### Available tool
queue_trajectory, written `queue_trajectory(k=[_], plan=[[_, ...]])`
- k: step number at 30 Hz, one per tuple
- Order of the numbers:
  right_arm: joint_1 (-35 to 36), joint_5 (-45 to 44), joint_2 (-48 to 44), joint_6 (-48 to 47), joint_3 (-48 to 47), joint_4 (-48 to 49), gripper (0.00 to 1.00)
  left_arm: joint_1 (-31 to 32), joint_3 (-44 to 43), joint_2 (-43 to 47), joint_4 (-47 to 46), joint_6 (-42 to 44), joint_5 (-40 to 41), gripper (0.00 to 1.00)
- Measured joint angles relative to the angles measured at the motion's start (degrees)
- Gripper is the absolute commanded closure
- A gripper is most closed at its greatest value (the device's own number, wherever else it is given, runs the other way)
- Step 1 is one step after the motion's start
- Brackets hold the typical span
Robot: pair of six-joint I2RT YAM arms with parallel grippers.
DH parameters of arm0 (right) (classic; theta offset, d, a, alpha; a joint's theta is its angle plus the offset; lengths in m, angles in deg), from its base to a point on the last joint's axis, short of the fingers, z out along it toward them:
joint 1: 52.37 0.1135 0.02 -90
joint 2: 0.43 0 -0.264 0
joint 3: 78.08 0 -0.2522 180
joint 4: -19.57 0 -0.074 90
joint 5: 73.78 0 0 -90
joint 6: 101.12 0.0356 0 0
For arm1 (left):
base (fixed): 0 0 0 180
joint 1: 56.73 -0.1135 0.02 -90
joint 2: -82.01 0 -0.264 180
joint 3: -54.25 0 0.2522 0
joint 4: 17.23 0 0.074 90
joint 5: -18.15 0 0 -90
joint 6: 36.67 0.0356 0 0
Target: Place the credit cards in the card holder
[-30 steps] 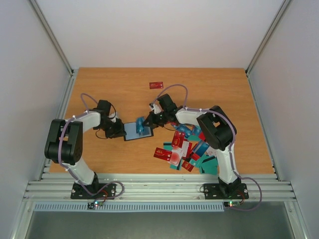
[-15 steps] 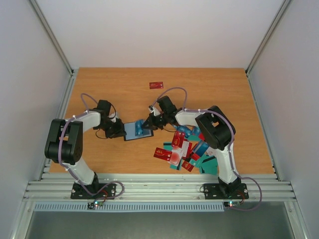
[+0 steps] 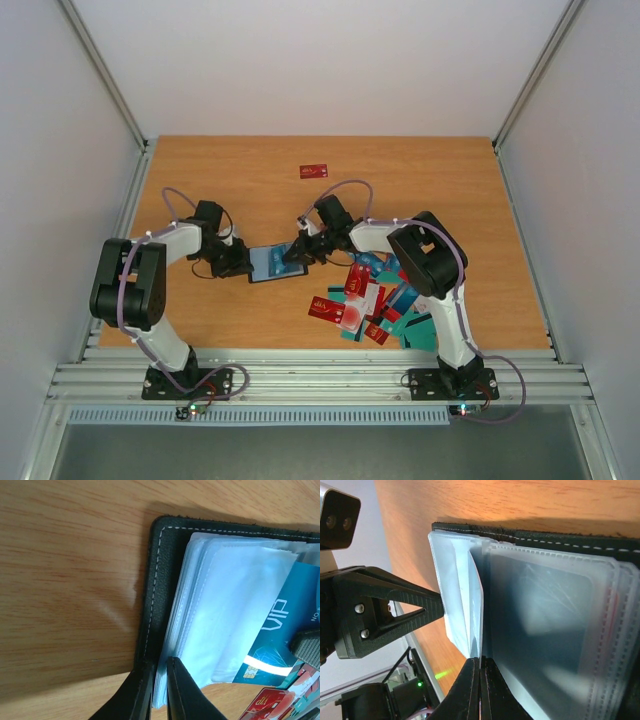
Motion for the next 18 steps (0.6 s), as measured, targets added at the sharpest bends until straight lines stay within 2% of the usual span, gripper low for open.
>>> queue_trajectory(k=[18], plan=[[1.5,3.4,4.5,2.6,-5.9,-0.5,0.98,0.0,0.0,0.0,0.0,0.7,-0.2,0.88]])
